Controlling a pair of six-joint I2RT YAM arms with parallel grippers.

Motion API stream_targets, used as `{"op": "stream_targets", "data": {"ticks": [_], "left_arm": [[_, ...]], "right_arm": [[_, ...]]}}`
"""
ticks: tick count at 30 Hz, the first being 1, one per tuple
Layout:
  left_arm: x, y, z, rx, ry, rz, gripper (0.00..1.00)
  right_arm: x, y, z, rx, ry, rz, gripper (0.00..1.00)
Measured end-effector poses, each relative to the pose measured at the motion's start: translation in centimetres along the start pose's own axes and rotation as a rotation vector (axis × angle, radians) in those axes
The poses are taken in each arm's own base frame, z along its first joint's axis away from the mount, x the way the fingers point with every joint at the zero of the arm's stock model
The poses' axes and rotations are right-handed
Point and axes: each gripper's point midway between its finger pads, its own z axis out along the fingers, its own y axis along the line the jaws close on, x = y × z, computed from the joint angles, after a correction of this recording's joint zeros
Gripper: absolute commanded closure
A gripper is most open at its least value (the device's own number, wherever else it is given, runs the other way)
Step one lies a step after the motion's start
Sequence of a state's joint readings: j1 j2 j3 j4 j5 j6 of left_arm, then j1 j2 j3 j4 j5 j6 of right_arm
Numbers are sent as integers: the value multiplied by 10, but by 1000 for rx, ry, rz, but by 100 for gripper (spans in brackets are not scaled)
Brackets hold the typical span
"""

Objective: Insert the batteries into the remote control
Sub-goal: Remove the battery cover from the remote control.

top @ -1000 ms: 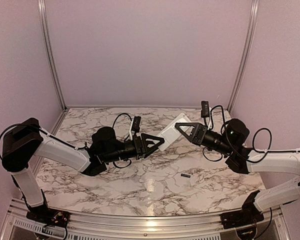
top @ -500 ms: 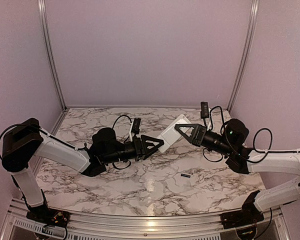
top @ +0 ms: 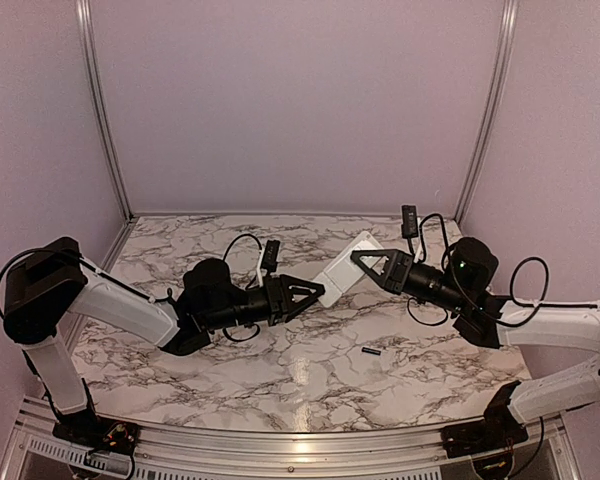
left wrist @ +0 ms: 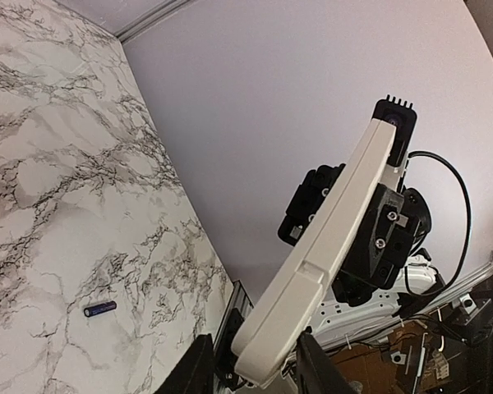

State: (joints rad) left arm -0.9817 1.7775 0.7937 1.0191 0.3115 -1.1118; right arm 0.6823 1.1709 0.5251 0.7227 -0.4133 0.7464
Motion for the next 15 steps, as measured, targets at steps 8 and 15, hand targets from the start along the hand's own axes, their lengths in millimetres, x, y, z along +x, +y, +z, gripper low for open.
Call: {"op": "stream_targets", "data": {"ticks": [8,15], "left_arm": [[-2,-2,-1,12,-6,3,81],[-1,-5,-3,33,-9,10,85]], "right_arm": [[-3,-2,0,12,-13,4,100],[-5,-2,-1,10,-18,6,100]]}}
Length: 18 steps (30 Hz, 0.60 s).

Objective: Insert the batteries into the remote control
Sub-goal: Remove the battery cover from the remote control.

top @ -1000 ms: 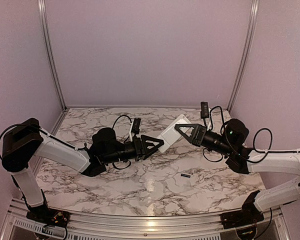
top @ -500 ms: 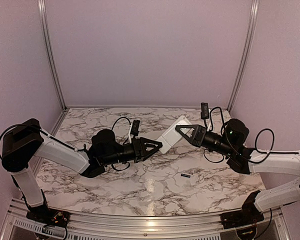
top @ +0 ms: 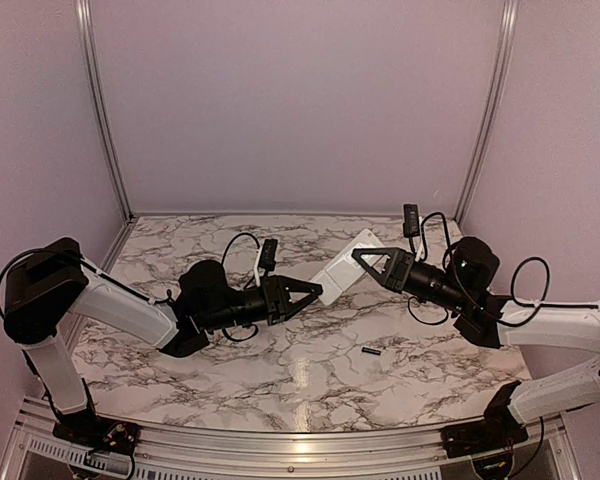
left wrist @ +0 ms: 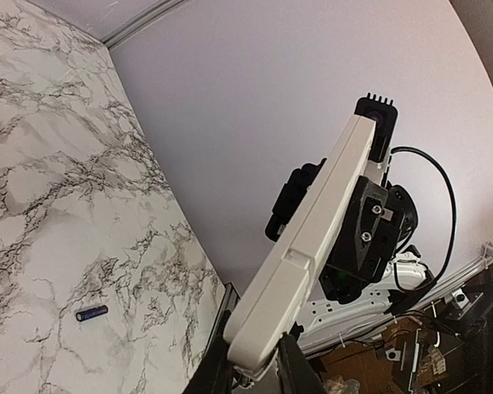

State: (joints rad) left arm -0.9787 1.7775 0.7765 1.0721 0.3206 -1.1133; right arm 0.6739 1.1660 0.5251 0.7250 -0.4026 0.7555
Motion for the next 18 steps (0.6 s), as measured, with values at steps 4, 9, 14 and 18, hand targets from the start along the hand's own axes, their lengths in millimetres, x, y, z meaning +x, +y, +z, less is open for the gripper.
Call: {"op": "stream_targets", "data": {"ticks": [4,9,14,18], "left_arm": [[4,-5,-4,35,7,8,87],[3,-12,-5,64,3,18,92],[1,-16,-6,81,-5,25,92],[1,-17,-7,90,-7,31,85]], "right_arm": [[-1,2,-1,-9,4,9,100],[-3,6,-1,-21,1,7,100],[-7,9,-1,-28,-6,-3,100],[-7,11,-1,-35,-3,-10,100]]}}
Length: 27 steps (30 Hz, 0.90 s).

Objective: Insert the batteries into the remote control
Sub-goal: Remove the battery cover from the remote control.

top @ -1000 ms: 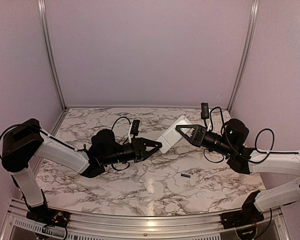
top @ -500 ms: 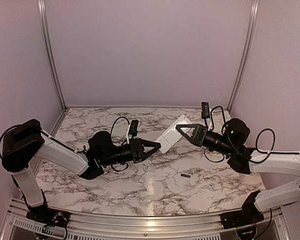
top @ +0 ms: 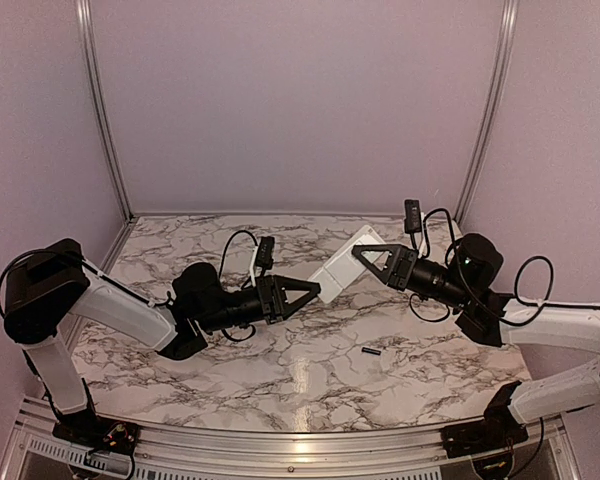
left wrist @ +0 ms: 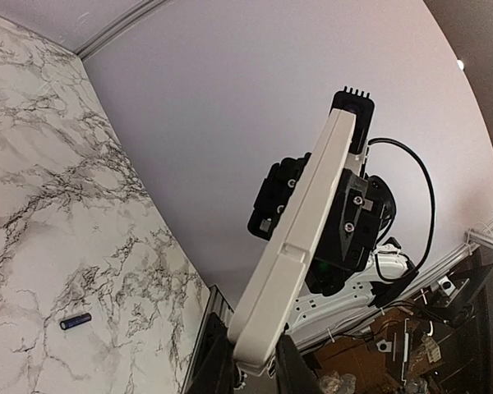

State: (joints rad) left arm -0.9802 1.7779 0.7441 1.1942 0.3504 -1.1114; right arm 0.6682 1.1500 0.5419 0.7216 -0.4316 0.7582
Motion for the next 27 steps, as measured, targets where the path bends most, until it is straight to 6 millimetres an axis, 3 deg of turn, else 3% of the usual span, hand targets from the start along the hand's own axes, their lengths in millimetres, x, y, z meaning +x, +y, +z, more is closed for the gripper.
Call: {"op": "stream_targets", "data": {"ticks": [7,11,16,27], "left_arm": [[-3,5,-1,-21,-18,7,51],[-7,12,-1,-50,-34,1,41],[-10,11,3,-59,-40,10,35],[-16,17,19,-137,-42,21,37]], "right_arm": [[-1,-2,1,-10,-5,16,100],[-3,1,2,-31,-10,36,100],[-4,1,3,-37,-13,41,100],[2,-5,6,-7,-2,19,100]]}}
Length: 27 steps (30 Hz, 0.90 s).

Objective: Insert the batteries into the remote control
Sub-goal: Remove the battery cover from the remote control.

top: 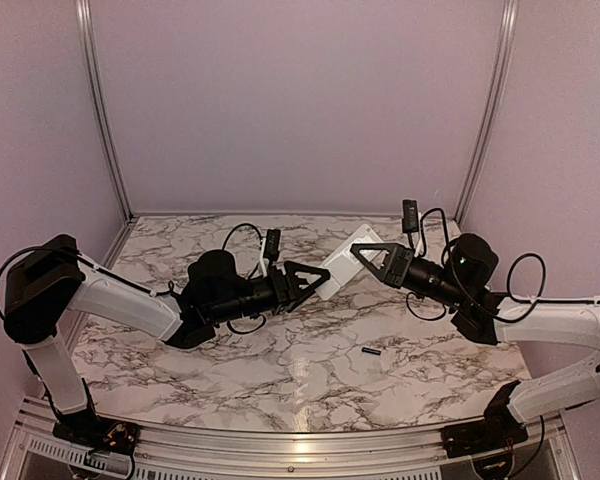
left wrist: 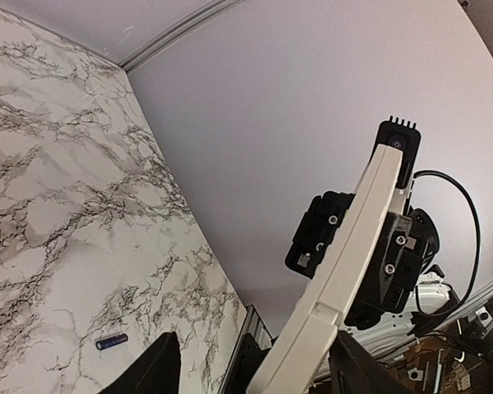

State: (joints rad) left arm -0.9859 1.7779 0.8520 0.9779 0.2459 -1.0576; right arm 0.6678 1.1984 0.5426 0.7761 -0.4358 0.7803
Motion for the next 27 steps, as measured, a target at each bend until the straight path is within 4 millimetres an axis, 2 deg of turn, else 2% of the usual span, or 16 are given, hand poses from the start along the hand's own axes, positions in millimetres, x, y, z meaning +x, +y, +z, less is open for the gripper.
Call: {"op": "stream_targets", "data": {"ticks": [6,9,11,21,27], "left_arm": [[1,10,4,-61,7,-17,44],[0,14,5,-82,3,-30,52],[2,16,5,-89,7,-38,54],[8,28,4,-103,19,-106,56],[8,27,4,-98,22,-107,56]], "right_arm": [[0,-8,3,52,0,-31,100],[2,-11,3,69,4,-38,100],[5,-14,3,82,13,-41,100],[14,-24,2,126,46,-55,100],[14,-25,1,132,48,-69,100]]}}
